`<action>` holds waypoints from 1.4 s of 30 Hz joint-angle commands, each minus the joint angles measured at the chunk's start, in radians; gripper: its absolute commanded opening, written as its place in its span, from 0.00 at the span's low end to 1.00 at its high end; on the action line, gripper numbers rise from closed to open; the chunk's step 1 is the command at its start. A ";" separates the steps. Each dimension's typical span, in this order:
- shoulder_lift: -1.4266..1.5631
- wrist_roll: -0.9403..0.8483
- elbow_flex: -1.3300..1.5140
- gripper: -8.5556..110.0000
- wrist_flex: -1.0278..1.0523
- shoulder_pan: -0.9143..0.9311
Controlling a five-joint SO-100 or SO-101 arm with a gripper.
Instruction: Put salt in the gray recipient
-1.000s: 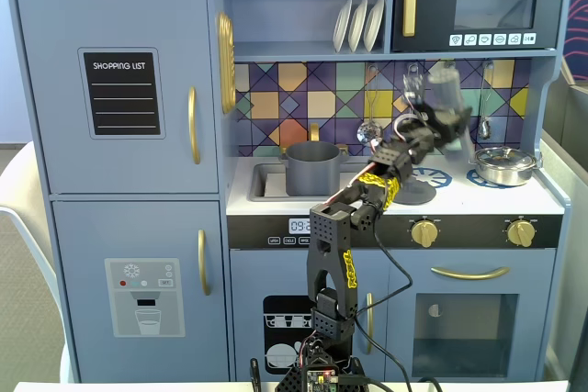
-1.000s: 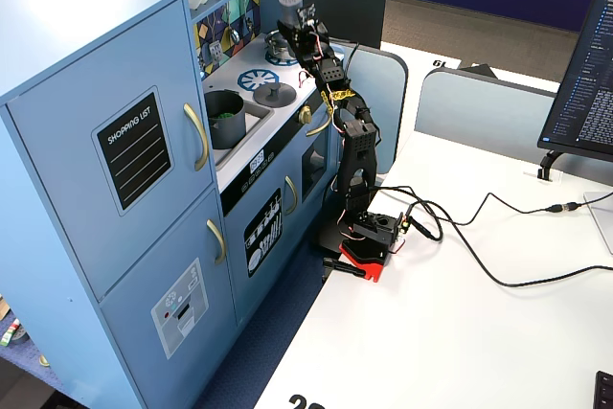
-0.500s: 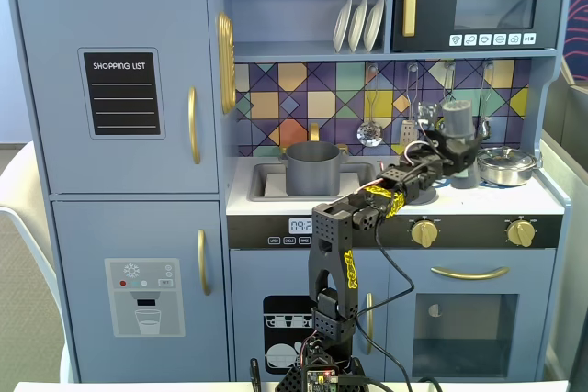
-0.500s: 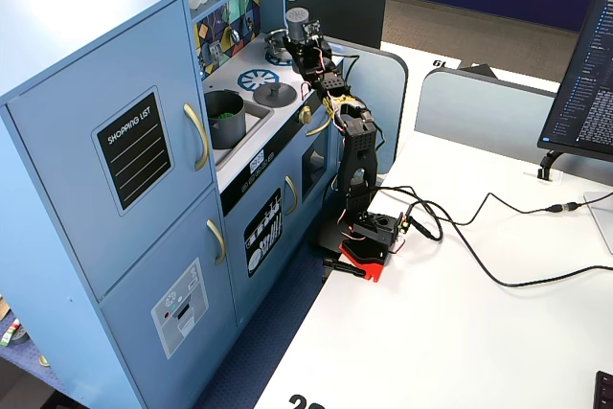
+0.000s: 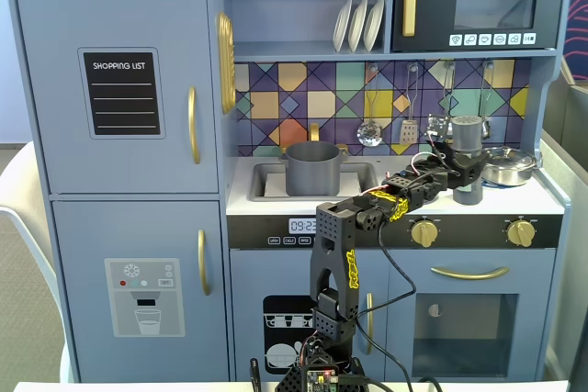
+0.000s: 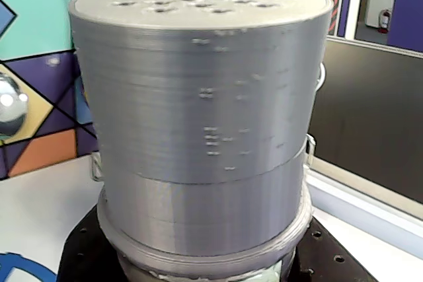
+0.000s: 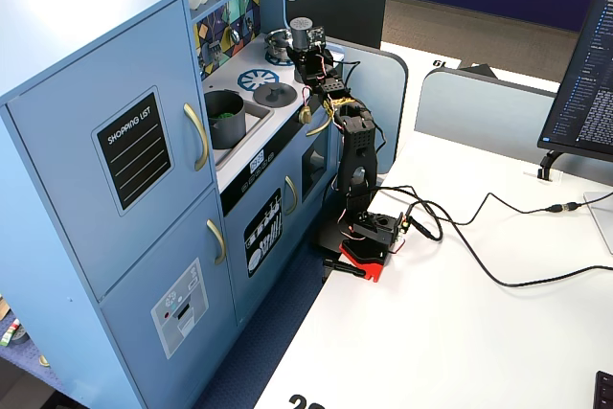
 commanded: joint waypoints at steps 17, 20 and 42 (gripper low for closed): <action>0.023 0.046 0.025 0.16 0.052 0.017; 0.032 0.118 0.035 0.36 0.044 0.029; 1.184 -0.202 0.581 0.12 1.385 -0.341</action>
